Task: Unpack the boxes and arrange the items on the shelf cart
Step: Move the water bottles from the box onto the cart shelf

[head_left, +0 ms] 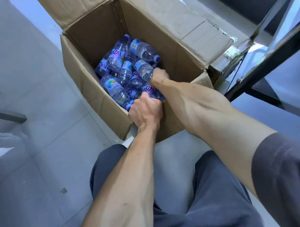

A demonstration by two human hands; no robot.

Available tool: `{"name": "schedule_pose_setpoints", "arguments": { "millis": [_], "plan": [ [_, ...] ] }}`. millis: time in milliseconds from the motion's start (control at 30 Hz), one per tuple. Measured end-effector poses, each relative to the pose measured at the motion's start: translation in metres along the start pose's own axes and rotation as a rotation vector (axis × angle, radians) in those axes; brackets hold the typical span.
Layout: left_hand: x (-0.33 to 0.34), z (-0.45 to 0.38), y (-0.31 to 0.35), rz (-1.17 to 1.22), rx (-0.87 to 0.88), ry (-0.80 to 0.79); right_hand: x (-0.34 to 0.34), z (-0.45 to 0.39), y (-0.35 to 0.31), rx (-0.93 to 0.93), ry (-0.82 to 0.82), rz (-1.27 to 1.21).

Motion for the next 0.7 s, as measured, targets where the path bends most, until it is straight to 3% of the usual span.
{"name": "schedule_pose_setpoints", "arguments": {
  "millis": [133,300,467,700],
  "plan": [
    [0.000,-0.001,0.000,0.002,-0.009,-0.003,-0.018,0.016,-0.005,-0.026,0.044,-0.071],
    [-0.001,-0.002,-0.005,-0.013,-0.029,0.028,-0.053,0.058,-0.015,-0.075,0.230,-0.348],
    [-0.002,-0.004,-0.003,-0.030,-0.055,0.052,-0.097,0.126,0.010,-0.132,0.540,-0.729],
    [-0.019,0.007,0.001,0.149,-0.175,-0.152,-0.173,0.235,0.071,-0.361,0.701,-0.936]
  ]
}}
Point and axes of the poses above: each hand's wrist, its own z-axis away from the middle knuckle, its own x-axis out of the palm, y = z × x, the point moved 5 cm from there along -z, towards the middle knuckle, and after that the axes turned 15 degrees about x, right-handed, at the moved point
